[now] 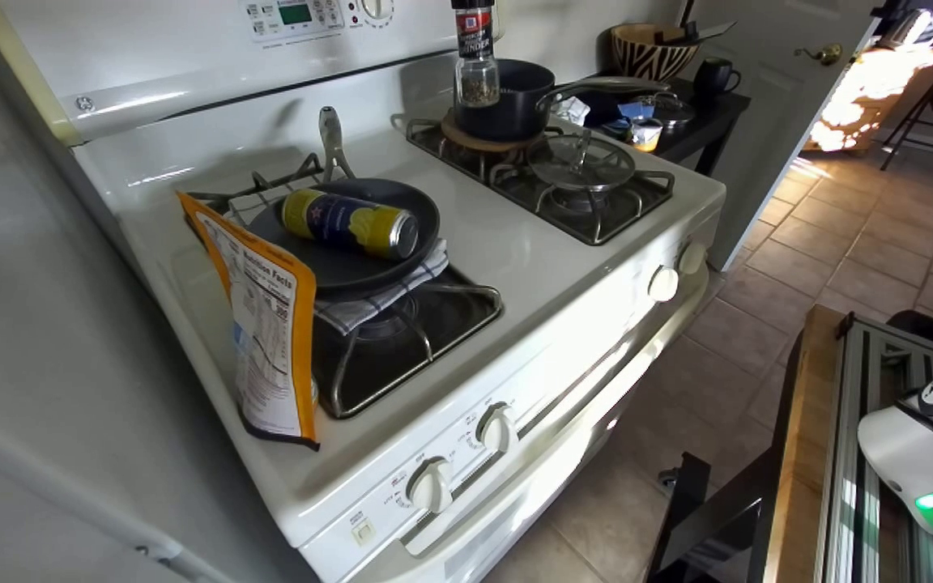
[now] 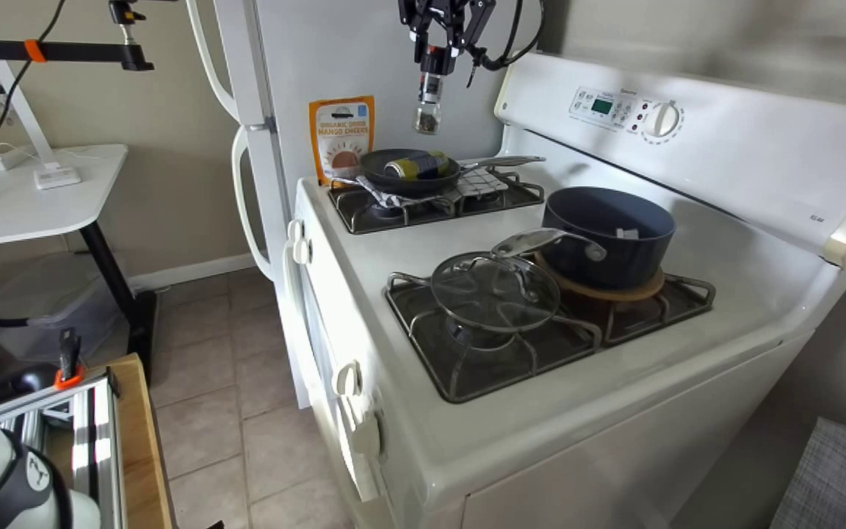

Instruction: Take the spice bottle out of the pot and put it onto the pan

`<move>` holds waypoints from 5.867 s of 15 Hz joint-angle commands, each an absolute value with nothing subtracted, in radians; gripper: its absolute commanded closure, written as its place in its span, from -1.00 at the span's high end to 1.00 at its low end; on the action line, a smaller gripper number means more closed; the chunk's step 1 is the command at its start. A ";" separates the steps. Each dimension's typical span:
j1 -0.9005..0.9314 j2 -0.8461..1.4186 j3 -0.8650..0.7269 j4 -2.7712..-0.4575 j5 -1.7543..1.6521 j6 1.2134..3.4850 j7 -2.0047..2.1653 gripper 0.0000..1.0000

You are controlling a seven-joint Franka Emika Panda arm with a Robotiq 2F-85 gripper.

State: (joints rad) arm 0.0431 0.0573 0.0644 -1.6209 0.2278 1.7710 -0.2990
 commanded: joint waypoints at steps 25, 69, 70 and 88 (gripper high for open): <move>0.148 0.576 0.213 -1.100 0.235 1.547 -0.413 -0.59; 0.328 0.939 0.174 -0.681 -0.076 1.461 -0.469 -0.59; 0.331 0.941 0.174 -0.682 -0.084 1.464 -0.482 -0.59; 0.354 0.966 0.173 -0.684 -0.140 1.473 -0.582 0.41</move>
State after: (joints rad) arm 0.3467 0.9350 0.1856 -0.7306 -0.1162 1.4956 -0.5558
